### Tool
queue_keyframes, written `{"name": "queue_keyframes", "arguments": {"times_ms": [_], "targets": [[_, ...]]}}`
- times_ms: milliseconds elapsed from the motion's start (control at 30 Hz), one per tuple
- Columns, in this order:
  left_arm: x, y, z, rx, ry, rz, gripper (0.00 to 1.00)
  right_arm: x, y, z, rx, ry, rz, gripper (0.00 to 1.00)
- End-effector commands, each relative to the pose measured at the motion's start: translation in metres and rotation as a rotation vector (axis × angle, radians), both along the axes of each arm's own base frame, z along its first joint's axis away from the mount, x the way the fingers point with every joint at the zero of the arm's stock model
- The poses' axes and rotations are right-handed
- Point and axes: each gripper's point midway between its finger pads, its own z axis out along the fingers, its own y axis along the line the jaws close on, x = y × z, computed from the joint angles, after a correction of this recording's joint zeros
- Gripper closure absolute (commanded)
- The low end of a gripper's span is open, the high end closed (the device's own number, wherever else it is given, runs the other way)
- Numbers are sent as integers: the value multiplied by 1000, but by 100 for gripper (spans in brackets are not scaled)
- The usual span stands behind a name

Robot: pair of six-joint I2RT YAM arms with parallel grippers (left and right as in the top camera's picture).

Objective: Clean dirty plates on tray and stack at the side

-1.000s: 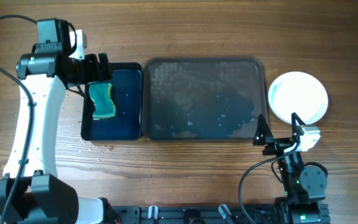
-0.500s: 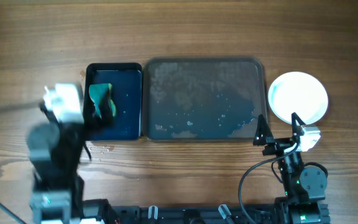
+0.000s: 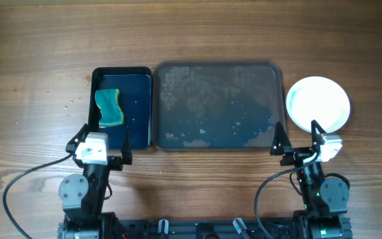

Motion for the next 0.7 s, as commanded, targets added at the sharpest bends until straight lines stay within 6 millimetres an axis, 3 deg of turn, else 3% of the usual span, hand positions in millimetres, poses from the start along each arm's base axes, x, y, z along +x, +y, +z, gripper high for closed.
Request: {"name": "queue_keyframes", "arguments": {"times_ms": [0, 100, 300, 667], "targets": [[-2, -2, -9, 33, -19, -16, 0, -1, 4, 2, -15, -13, 21, 0], [-2, -5, -19, 30, -13, -30, 0, -1, 4, 2, -15, -13, 21, 0], [0, -12, -5, 28, -105, -70, 0, -1, 4, 2, -15, -13, 21, 0], [1, -10, -9, 25, -100, -62, 0, -1, 4, 2, -15, -13, 21, 0]]}}
